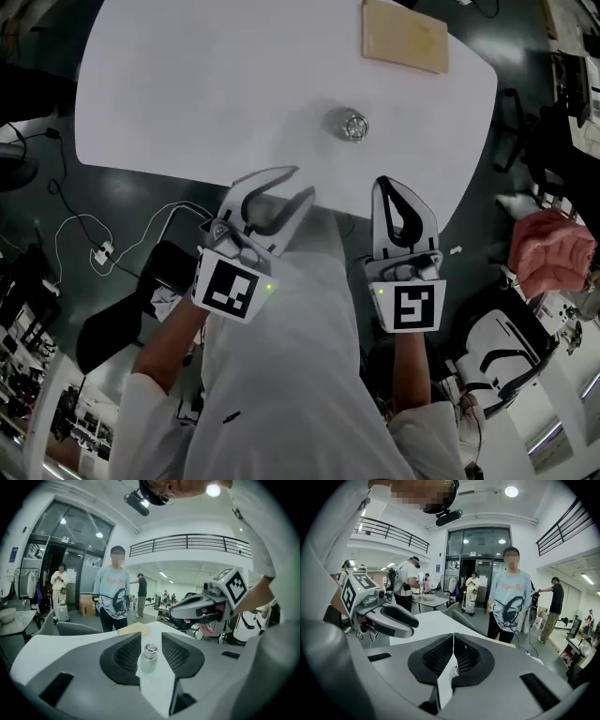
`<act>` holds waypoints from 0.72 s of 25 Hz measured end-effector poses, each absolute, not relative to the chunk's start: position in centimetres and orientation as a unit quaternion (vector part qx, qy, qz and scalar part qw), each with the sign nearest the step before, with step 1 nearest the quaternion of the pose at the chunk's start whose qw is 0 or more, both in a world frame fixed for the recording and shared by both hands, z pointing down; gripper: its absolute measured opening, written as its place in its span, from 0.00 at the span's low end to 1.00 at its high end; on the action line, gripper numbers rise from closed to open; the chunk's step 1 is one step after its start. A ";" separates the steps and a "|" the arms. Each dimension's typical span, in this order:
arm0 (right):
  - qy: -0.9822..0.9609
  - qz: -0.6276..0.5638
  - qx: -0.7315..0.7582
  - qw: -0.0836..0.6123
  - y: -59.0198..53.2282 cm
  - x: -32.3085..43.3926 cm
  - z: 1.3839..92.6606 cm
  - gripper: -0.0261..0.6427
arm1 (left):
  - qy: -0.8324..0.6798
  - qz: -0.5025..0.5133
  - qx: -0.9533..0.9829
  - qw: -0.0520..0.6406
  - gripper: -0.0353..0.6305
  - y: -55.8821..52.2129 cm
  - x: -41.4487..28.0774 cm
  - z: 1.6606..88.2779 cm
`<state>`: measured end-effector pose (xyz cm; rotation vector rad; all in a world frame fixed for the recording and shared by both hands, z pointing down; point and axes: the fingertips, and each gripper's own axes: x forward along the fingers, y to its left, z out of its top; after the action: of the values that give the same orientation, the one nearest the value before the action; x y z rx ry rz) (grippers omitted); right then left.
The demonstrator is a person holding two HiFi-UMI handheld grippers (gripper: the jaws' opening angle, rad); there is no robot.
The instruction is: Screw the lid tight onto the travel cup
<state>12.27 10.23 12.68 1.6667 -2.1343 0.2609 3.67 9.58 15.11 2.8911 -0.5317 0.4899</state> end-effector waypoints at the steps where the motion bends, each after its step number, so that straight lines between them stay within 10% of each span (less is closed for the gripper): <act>1: -0.768 0.098 0.594 0.219 10.2 12.6 13.3 0.04 | -0.170 0.169 0.967 0.085 0.23 9.7 4.1 16.1; 18: -0.777 0.097 0.575 0.238 6.4 14.8 18.5 0.04 | -0.104 0.183 0.976 0.053 0.53 7.5 9.7 27.2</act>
<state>14.77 6.36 18.54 1.5742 -2.1275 0.2670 9.75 7.51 27.24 2.9684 -0.3152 0.5560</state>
